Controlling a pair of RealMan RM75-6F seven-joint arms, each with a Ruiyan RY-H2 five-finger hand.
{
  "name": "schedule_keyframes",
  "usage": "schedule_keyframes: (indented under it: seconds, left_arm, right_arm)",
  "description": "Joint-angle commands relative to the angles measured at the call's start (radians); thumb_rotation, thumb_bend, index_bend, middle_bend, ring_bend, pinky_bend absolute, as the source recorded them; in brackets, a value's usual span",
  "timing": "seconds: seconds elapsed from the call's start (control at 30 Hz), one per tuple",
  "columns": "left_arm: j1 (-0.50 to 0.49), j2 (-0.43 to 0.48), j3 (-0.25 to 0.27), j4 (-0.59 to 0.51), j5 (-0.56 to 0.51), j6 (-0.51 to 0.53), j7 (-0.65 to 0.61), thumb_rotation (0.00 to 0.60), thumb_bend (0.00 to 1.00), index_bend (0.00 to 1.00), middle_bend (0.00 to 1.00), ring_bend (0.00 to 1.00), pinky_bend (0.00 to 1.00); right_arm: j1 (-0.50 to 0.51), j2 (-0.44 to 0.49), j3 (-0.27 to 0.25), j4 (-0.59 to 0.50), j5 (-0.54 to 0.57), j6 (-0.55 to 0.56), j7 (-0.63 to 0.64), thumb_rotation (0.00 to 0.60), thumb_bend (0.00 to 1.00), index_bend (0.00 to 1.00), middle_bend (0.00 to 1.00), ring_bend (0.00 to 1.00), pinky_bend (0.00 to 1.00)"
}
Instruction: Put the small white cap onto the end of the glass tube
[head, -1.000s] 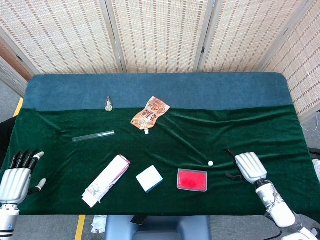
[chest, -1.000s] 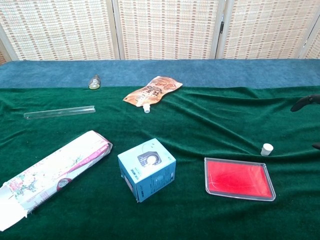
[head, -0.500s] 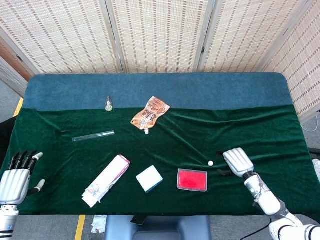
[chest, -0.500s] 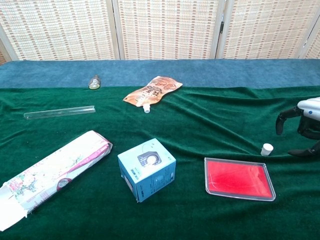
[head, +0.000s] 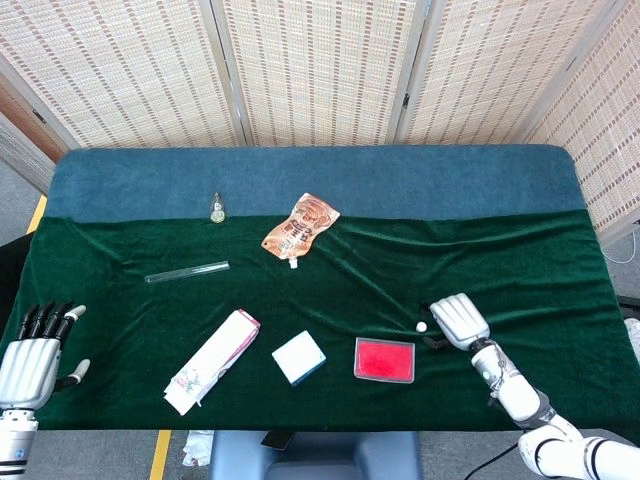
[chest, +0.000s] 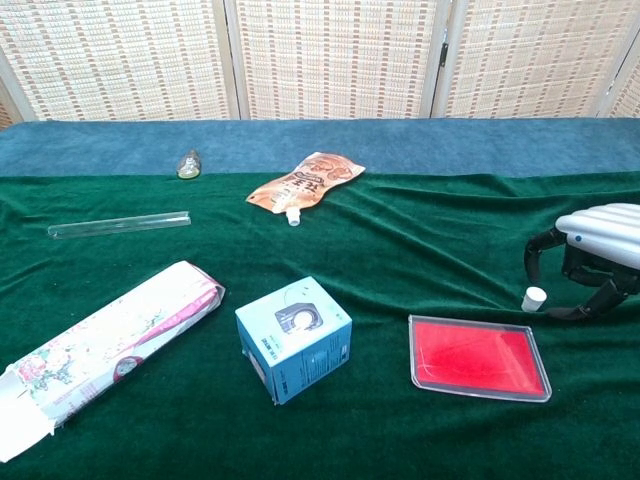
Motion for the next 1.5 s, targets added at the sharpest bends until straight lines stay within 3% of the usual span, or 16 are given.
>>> schedule_keyframes:
  seconds: [0.03, 0.43, 1.17, 1.5]
  left_arm:
    - [0.000, -0.001, 0.000, 0.002, 0.001, 0.001, -0.002, 0.600, 0.30, 0.18, 0.14, 0.08, 0.00]
    - [-0.002, -0.004, -0.002, 0.009, 0.000, -0.003, -0.008, 0.600, 0.30, 0.18, 0.14, 0.08, 0.00]
    - [0.000, -0.010, -0.003, 0.025, -0.007, -0.005, -0.020, 0.600, 0.30, 0.17, 0.14, 0.07, 0.00]
    - [-0.008, -0.009, -0.003, 0.025, -0.007, -0.020, -0.032, 0.600, 0.29, 0.17, 0.14, 0.07, 0.00]
  right_arm:
    - [0.002, -0.001, 0.000, 0.002, 0.002, 0.001, -0.006, 0.475, 0.32, 0.43, 0.95, 1.00, 1.00]
    - [0.011, -0.015, 0.003, 0.012, 0.013, 0.001, -0.015, 0.523, 0.35, 0.47, 0.95, 1.00, 1.00]
    - [0.028, -0.022, 0.000, 0.001, 0.036, -0.016, -0.041, 0.534, 0.41, 0.49, 0.95, 1.00, 1.00]
    - [0.027, -0.012, 0.000, -0.016, 0.046, -0.012, -0.036, 0.594, 0.46, 0.59, 0.96, 1.00, 1.00]
